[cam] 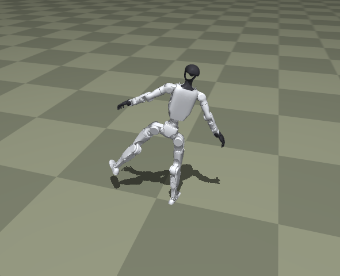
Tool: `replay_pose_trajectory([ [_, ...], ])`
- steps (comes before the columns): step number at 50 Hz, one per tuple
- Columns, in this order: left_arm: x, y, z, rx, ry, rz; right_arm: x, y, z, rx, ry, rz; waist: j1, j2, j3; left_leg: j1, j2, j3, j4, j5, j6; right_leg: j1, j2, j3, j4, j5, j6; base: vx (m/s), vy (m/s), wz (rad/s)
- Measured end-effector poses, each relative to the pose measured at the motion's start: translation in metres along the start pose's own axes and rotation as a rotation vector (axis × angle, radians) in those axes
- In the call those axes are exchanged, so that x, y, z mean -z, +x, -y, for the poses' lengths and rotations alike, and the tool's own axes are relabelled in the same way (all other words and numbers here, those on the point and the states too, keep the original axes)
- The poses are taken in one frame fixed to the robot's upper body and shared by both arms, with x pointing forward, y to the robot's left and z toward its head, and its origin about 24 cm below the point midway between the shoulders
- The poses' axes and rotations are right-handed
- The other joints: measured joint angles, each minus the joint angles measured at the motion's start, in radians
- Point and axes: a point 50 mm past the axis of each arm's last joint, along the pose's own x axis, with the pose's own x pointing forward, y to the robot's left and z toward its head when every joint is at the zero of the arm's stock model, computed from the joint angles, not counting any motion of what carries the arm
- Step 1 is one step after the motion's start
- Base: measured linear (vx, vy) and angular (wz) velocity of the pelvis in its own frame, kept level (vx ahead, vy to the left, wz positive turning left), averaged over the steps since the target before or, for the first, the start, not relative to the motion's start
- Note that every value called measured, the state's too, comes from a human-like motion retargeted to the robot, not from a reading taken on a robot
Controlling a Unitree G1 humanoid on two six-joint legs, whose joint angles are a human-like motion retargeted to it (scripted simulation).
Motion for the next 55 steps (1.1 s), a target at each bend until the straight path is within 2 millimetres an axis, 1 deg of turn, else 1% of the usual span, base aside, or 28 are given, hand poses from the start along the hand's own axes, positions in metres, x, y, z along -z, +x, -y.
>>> replay_pose_trajectory([
  [3,-0.006,-0.006,0.035,0.093,-0.032,0.033,-0.012,-0.001,-0.022,-0.067,-0.044,0.042,0.000,0.039,-0.013,0.036,-0.082,-0.006,-0.005,-0.006,0.026,0.002,0.045,0.012,-0.002,-0.008,-0.018,0.02,0.08,-0.31],
  [7,-0.016,-0.019,0.086,0.231,-0.099,0.058,-0.031,-0.005,-0.054,-0.160,-0.107,0.112,-0.014,0.091,-0.044,0.065,-0.180,-0.050,-0.002,-0.019,0.054,-0.006,0.106,0.032,0.000,-0.013,-0.038,0.01,0.11,-0.29],
  [12,-0.031,-0.040,0.145,0.391,-0.217,0.057,-0.057,-0.015,-0.096,-0.266,-0.144,0.198,-0.062,0.143,-0.076,0.093,-0.272,-0.129,0.012,-0.099,0.078,-0.013,0.174,0.054,0.015,-0.023,-0.048,0.02,0.12,-0.26],
  [15,-0.042,-0.051,0.170,0.455,-0.291,0.037,-0.070,-0.025,-0.121,-0.331,-0.146,0.246,-0.097,0.158,-0.081,0.112,-0.302,-0.164,0.017,-0.150,0.092,-0.014,0.204,0.067,0.029,-0.031,-0.048,0.02,0.12,-0.25],
  [18,-0.054,-0.056,0.187,0.483,-0.358,0.014,-0.077,-0.037,-0.145,-0.400,-0.151,0.290,-0.119,0.161,-0.079,0.126,-0.317,-0.206,0.022,-0.176,0.104,-0.015,0.230,0.084,0.042,-0.036,-0.046,0.02,0.13,-0.33],
  [22,-0.071,-0.060,0.199,0.481,-0.433,0.004,-0.080,-0.054,-0.170,-0.484,-0.156,0.332,-0.130,0.156,-0.071,0.136,-0.318,-0.239,0.035,-0.204,0.113,-0.016,0.260,0.110,0.053,-0.039,-0.040,0.01,0.16,-0.42],
  [28,-0.100,-0.062,0.208,0.456,-0.497,0.040,-0.080,-0.070,-0.192,-0.546,-0.081,0.314,-0.145,0.143,-0.047,0.155,-0.287,-0.141,0.058,-0.309,0.128,-0.021,0.292,0.143,0.058,-0.034,-0.018,-0.01,0.20,-0.37],
  [33,-0.118,-0.067,0.215,0.461,-0.440,0.091,-0.075,-0.082,-0.206,-0.547,-0.014,0.270,-0.166,0.127,-0.027,0.167,-0.278,-0.106,0.060,-0.360,0.134,-0.022,0.301,0.155,0.054,-0.020,-0.011,-0.01,0.21,-0.21],
  [35,-0.122,-0.068,0.216,0.466,-0.396,0.127,-0.071,-0.091,-0.216,-0.556,0.000,0.269,-0.174,0.117,-0.013,0.168,-0.267,-0.102,0.090,-0.390,0.147,-0.036,0.298,0.146,0.109,-0.032,0.001,0.01,0.20,-0.09],
  [37,-0.124,-0.069,0.219,0.469,-0.359,0.126,-0.063,-0.096,-0.221,-0.543,-0.012,0.246,-0.168,0.106,-0.022,0.167,-0.286,-0.106,0.066,-0.376,0.134,-0.025,0.291,0.153,0.060,-0.011,-0.021,0.00,0.21,-0.07],
  [40,-0.124,-0.069,0.219,0.477,-0.333,0.126,-0.050,-0.110,-0.232,-0.561,-0.015,0.221,-0.159,0.092,-0.021,0.169,-0.293,-0.102,0.080,-0.390,0.137,-0.028,0.277,0.148,0.082,-0.011,-0.030,0.02,0.20,-0.05],
  [42,-0.122,-0.068,0.219,0.478,-0.340,0.111,-0.042,-0.119,-0.239,-0.588,-0.017,0.204,-0.148,0.081,-0.028,0.175,-0.303,-0.101,0.073,-0.390,0.133,-0.056,0.262,0.145,0.142,-0.022,-0.015,0.03,0.18,-0.09],
  [45,-0.120,-0.067,0.219,0.502,-0.379,0.075,-0.034,-0.128,-0.246,-0.626,-0.005,0.170,-0.142,0.073,-0.033,0.179,-0.320,-0.101,0.083,-0.397,0.133,-0.050,0.242,0.147,0.148,-0.023,-0.030,0.02,0.19,-0.02],
  [49,-0.118,-0.068,0.221,0.543,-0.414,0.053,-0.035,-0.130,-0.248,-0.667,-0.003,0.167,-0.142,0.073,-0.033,0.190,-0.341,-0.101,0.101,-0.410,0.136,-0.036,0.219,0.155,0.156,-0.026,-0.058,0.01,0.19,-0.06],
  [55,-0.121,-0.068,0.221,0.562,-0.376,0.085,-0.047,-0.127,-0.248,-0.705,-0.065,0.246,-0.150,0.083,-0.016,0.209,-0.359,-0.100,0.112,-0.426,0.137,-0.035,0.200,0.174,0.183,-0.029,-0.092,-0.03,0.16,-0.13],
])
